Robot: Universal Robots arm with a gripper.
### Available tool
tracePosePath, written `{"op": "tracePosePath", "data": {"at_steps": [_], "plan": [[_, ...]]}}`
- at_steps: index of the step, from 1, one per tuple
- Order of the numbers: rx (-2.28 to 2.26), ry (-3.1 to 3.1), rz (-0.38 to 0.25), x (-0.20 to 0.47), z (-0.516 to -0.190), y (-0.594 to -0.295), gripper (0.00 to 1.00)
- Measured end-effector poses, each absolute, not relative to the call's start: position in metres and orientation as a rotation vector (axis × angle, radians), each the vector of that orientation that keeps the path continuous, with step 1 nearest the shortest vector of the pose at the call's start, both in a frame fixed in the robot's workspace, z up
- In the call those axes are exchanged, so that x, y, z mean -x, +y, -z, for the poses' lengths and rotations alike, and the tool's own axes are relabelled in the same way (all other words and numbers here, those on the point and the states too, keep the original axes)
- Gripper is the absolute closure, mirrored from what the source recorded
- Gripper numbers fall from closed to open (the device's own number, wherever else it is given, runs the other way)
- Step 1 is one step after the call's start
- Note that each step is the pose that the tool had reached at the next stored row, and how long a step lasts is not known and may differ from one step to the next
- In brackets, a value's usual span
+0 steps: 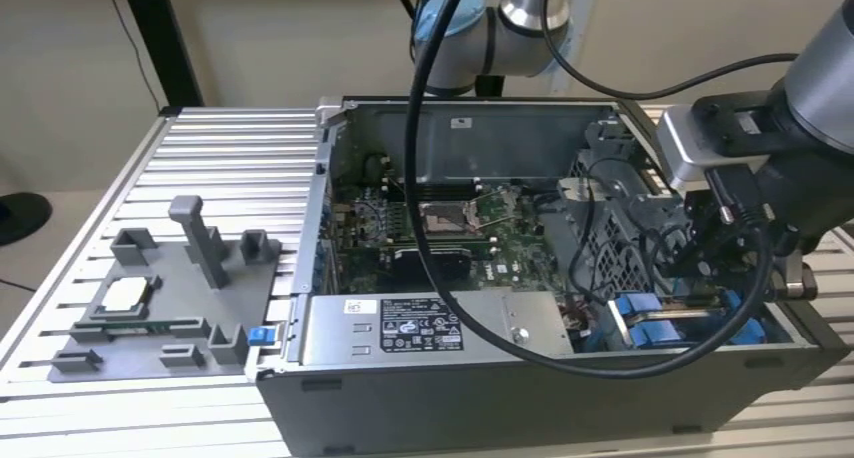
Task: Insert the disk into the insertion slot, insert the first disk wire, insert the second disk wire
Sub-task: 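Insert the second disk wire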
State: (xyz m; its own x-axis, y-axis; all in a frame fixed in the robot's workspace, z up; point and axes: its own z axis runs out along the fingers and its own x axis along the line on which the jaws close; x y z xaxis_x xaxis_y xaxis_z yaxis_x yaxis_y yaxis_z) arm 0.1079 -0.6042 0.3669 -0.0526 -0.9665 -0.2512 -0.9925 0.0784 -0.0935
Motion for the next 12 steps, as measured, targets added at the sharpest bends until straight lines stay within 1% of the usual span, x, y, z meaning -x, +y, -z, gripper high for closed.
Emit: {"op": "tracePosePath", "data": {"at_steps": [7,12], "plan": [[1.973,2.108,-0.152,-0.1080,-0.3658,-0.6042,1.00],[1.975,2.110,-0.146,-0.1080,-0.3593,-0.6042,1.00]]}}
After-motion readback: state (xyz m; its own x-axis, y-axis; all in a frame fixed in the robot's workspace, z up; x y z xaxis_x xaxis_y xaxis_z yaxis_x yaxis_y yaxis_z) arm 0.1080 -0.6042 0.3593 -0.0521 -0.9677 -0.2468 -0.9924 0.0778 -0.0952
